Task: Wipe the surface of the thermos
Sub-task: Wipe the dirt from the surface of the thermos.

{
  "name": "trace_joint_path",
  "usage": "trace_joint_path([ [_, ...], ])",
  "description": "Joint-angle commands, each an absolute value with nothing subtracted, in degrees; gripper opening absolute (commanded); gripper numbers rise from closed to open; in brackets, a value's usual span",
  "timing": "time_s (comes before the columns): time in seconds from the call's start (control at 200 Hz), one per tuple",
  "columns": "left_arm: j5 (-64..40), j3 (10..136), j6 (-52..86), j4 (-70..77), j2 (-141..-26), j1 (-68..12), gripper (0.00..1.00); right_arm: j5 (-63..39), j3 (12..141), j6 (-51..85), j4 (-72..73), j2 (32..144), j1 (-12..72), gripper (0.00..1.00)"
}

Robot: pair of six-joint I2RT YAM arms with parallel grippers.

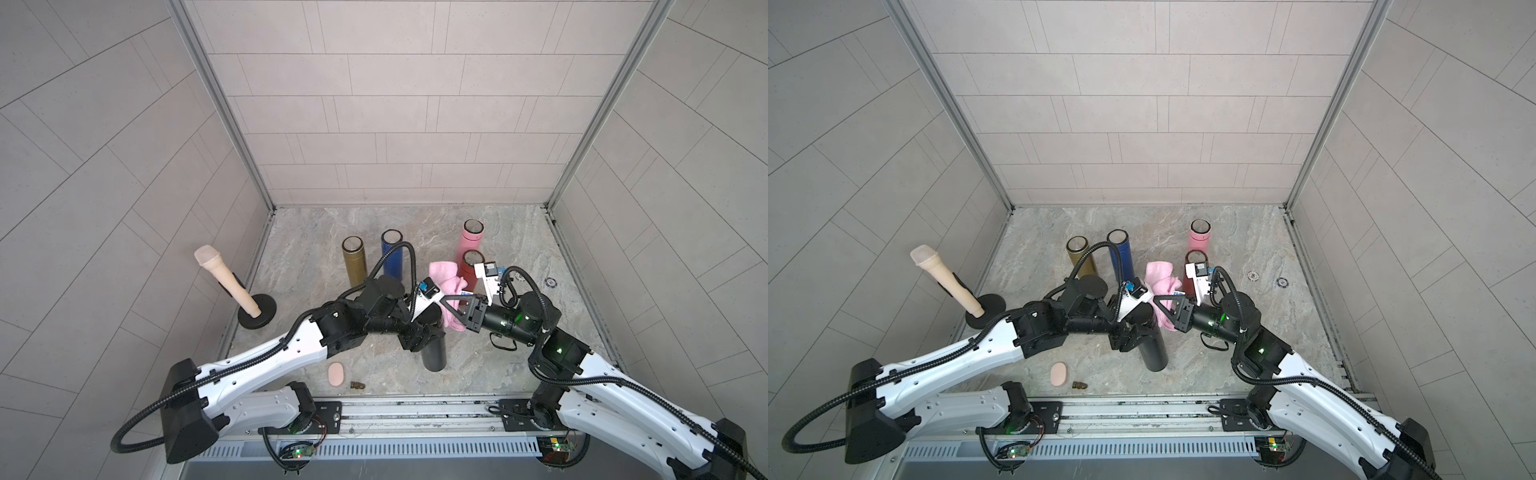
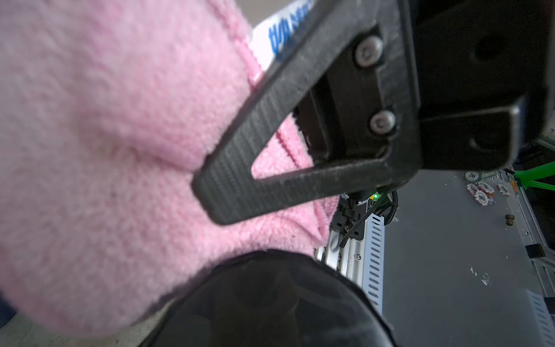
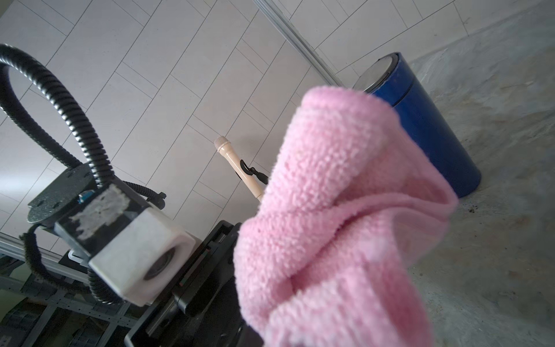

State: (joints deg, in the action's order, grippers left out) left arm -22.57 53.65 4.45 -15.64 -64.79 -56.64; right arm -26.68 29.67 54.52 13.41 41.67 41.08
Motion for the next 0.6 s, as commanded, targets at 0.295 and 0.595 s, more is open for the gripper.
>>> trace_joint_path([
  [0.295,-11.9,56.3,5.5,-9.9,-61.0,-56.2,0.0,-20.9,16.5,58.3,13.1,38.4,45.2,0.0],
  [0.595,-9.3,54.7,5.7,-9.7,-64.4,-56.2,0.0,-20.1,29.0,52.1,7.9,35.6,45.0,0.0],
])
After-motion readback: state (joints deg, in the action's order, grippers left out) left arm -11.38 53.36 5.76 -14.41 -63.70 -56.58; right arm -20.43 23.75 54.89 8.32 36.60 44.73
